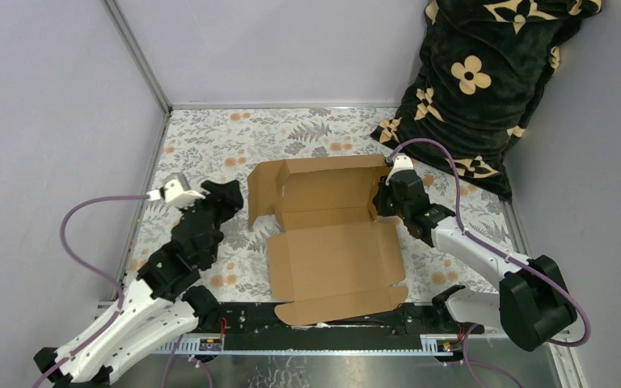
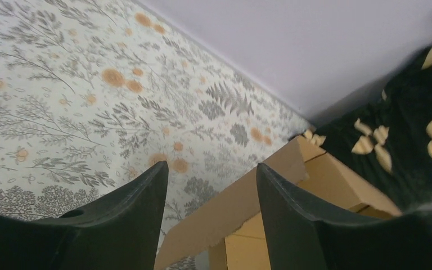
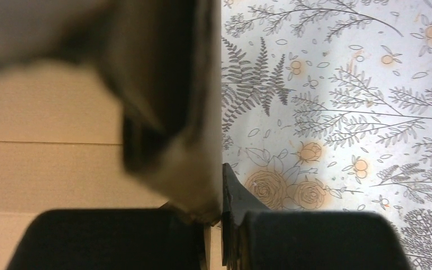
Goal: Fold the paper box
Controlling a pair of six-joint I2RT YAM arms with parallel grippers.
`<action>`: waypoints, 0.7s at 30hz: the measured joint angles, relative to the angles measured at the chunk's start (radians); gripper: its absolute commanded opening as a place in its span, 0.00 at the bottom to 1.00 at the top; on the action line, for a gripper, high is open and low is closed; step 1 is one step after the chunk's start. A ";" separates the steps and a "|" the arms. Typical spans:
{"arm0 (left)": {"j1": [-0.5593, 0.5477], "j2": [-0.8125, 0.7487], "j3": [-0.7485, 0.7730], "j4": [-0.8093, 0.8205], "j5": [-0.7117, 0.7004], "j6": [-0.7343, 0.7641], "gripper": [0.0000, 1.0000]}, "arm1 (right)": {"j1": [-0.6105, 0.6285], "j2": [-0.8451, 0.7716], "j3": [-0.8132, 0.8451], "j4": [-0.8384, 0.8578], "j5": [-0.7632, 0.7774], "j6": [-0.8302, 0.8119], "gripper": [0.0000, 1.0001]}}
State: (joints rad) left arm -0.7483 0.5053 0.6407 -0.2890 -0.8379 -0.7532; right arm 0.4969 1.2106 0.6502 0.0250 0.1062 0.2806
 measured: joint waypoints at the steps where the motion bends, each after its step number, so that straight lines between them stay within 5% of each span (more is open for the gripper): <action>1: 0.004 0.031 0.000 0.011 0.028 0.010 0.65 | -0.001 0.000 0.000 0.001 -0.011 0.000 0.05; 6: 0.016 0.085 -0.035 0.048 0.129 0.051 0.65 | -0.010 -0.010 0.000 0.001 -0.076 -0.018 0.05; 14: 0.077 -0.037 -0.090 0.069 0.242 0.114 0.65 | -0.042 -0.051 0.000 -0.011 -0.195 -0.053 0.05; 21: 0.089 0.060 -0.097 0.131 0.392 0.136 0.65 | -0.047 -0.052 0.000 -0.012 -0.252 -0.057 0.05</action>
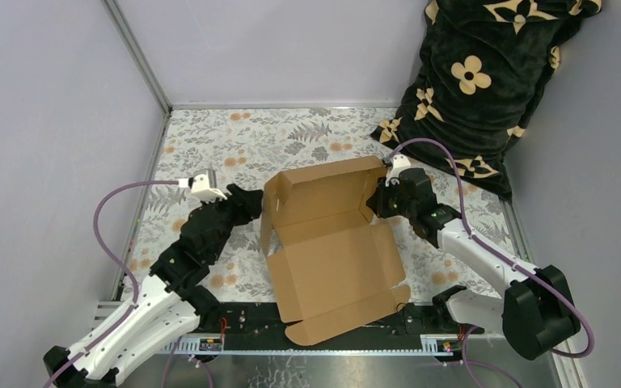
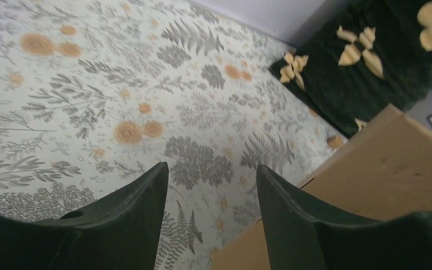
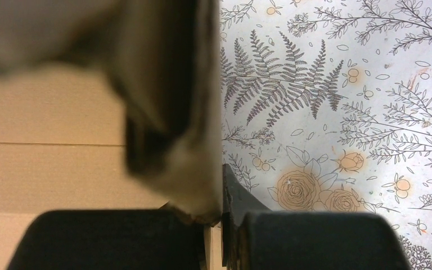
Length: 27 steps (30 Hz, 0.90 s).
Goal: Fold the paper box
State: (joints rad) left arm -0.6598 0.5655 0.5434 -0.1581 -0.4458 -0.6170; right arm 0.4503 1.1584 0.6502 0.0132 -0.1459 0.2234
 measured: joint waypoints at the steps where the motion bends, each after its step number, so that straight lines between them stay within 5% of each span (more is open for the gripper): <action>1: 0.000 0.015 -0.002 0.008 0.023 0.003 0.65 | 0.000 0.000 0.000 0.000 -0.003 0.000 0.05; 27: 0.001 0.051 -0.087 0.098 0.293 0.002 0.65 | 0.000 0.151 0.018 0.031 0.077 0.010 0.04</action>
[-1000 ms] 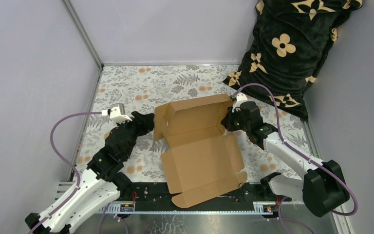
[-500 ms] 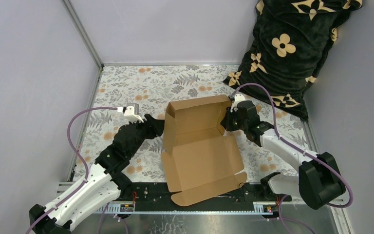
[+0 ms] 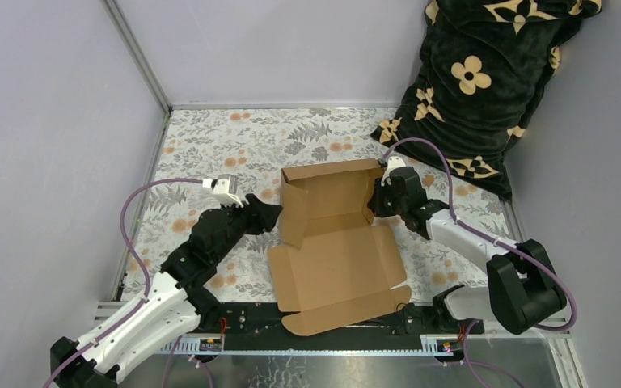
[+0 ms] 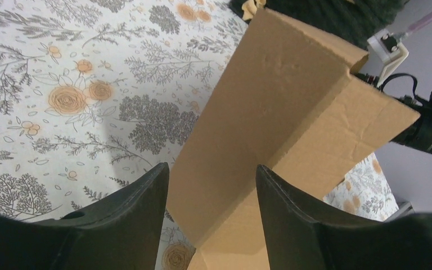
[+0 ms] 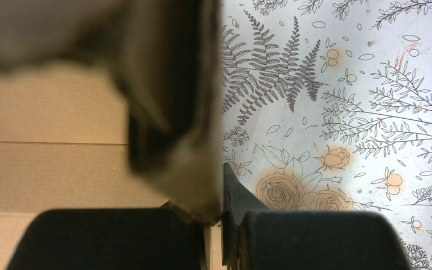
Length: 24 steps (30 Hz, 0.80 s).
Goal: Fold the paper box
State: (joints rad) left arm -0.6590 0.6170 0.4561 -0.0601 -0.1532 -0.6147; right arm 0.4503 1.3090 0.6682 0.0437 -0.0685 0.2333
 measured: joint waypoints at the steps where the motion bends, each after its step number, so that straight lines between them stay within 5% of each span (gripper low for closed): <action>1: 0.000 0.002 -0.005 0.001 0.005 0.000 0.65 | 0.000 0.003 0.001 0.000 0.000 0.000 0.04; 24: -0.056 0.094 -0.076 0.077 0.014 -0.003 0.67 | 0.000 0.054 0.002 0.021 0.029 0.007 0.05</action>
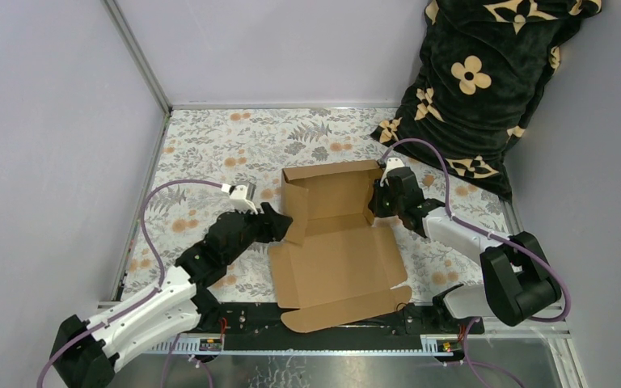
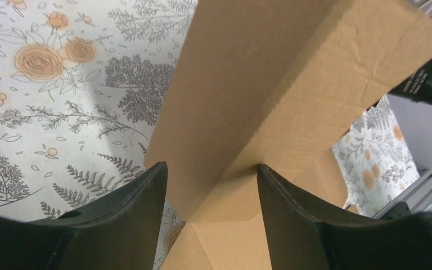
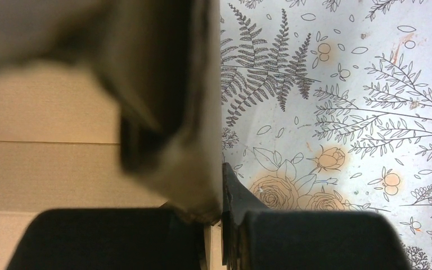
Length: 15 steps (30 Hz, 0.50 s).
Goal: Fold the paper box
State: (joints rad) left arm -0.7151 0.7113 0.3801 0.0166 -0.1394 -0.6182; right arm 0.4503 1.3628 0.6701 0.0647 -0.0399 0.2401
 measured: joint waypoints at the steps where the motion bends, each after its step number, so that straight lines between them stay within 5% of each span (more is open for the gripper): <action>1: -0.011 0.014 -0.001 0.004 -0.008 0.000 0.67 | 0.000 0.002 0.000 0.000 0.005 0.001 0.05; 15: -0.089 0.178 -0.005 0.088 -0.193 0.035 0.66 | 0.017 0.022 0.002 0.002 0.048 0.018 0.05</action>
State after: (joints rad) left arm -0.8040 0.8894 0.3748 0.1047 -0.3321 -0.5831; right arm 0.4675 1.3846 0.6724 0.0662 0.0082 0.2581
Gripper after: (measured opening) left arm 0.666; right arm 0.088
